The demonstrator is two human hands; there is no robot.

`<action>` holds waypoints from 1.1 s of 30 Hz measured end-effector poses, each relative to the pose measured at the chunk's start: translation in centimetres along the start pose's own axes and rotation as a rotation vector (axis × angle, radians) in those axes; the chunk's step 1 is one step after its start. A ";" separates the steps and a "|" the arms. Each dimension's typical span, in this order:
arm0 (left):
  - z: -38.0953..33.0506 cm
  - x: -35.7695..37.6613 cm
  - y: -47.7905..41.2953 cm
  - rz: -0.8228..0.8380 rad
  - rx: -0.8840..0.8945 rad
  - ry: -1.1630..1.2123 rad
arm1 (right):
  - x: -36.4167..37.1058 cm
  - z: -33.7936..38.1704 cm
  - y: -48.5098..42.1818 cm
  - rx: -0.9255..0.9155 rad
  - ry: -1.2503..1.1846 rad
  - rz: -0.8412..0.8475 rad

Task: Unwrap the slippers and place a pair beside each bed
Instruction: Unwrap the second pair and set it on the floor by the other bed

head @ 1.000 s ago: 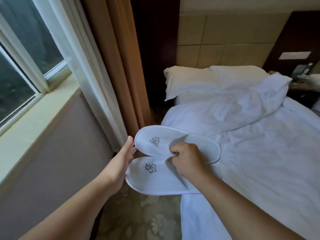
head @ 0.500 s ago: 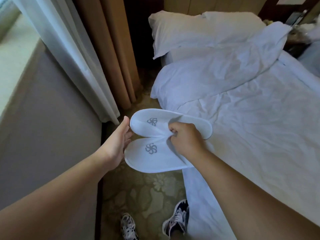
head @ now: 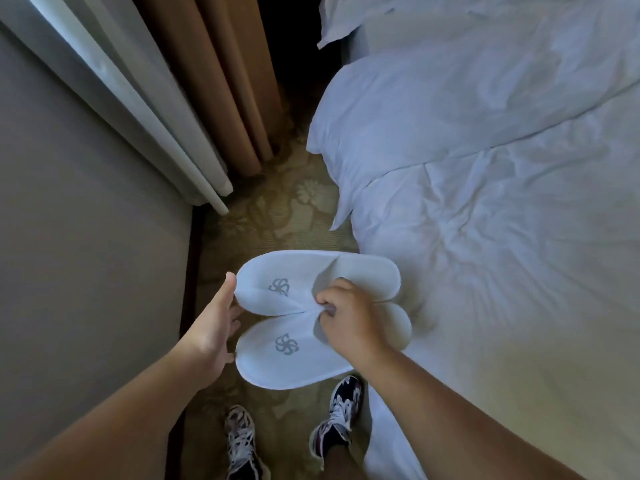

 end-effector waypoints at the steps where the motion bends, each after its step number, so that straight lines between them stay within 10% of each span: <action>1: 0.6 0.0 -1.1 -0.025 -0.017 0.012 | 0.5 -1.3 -0.6 0.009 -0.013 0.019; 20: 11.8 -6.5 -32.0 -0.055 -0.079 0.038 | 16.0 -24.6 -15.8 0.144 -0.014 0.028; 33: 12.7 -12.0 -40.7 0.041 -0.196 -0.007 | 21.0 -27.7 -22.3 0.271 -0.008 0.026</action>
Point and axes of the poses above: each hand's wrist, its own y-axis away from the middle knuckle, its own x-axis out of the palm, z = x × y, the point moved 1 cm from there along -y, towards the middle knuckle, and after that the axes turned 15 degrees about z, right-handed, at the moved point
